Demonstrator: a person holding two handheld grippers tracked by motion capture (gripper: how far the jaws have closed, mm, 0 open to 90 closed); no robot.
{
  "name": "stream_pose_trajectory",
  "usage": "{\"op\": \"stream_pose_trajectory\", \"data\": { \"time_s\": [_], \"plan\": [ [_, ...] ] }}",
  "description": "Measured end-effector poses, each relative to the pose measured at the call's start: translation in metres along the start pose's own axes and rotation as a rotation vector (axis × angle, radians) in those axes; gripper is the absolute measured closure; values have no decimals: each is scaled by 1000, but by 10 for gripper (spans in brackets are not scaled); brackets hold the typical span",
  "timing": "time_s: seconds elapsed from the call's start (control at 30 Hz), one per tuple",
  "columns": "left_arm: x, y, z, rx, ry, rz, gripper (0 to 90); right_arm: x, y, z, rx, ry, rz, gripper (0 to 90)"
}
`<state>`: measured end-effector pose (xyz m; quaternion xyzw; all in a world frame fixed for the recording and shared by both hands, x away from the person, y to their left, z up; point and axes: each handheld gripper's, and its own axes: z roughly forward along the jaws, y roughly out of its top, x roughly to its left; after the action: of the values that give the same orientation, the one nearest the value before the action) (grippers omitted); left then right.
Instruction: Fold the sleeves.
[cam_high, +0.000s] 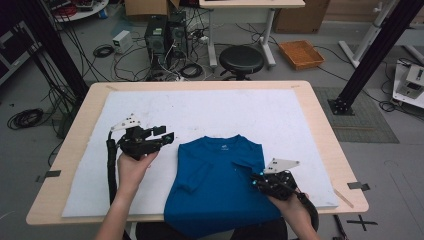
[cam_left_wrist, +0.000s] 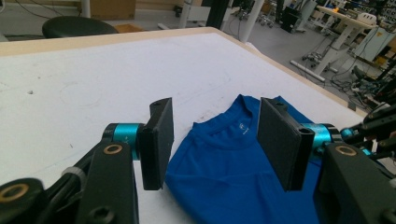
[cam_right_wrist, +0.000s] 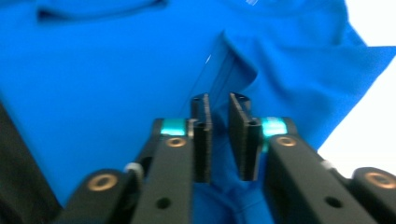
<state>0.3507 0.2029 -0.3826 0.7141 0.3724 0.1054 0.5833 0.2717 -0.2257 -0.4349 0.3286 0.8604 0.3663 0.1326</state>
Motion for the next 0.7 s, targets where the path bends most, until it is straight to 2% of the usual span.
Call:
{"op": "stream_pose_trajectory", "data": {
  "time_s": [0.07, 0.23, 0.3, 0.37, 0.47, 0.6, 0.7],
  "plan": [
    [0, 0, 0, 4, -1, 4, 461, 2, -2, 1, 16, 17, -19, 900],
    [0, 0, 0, 5, 0, 4, 461, 5, -4, -5, 19, 58, -42, 900],
    [0, 0, 1, 7, 0, 1, 461, 4, -4, -7, 7, 41, -22, 756],
    [-1, 0, 1, 7, 0, 0, 461, 1, -5, -4, 11, 32, -5, 757],
    [-1, 0, 2, 10, -4, 5, 460, 1, -7, 0, 24, 32, -6, 757],
    [-1, -1, 2, 10, -1, 2, 459, 5, -7, 3, 33, 37, -48, 853],
    [-1, 0, 1, 7, -1, 2, 458, 7, -7, 1, 31, 35, -51, 870]
  ]
}}
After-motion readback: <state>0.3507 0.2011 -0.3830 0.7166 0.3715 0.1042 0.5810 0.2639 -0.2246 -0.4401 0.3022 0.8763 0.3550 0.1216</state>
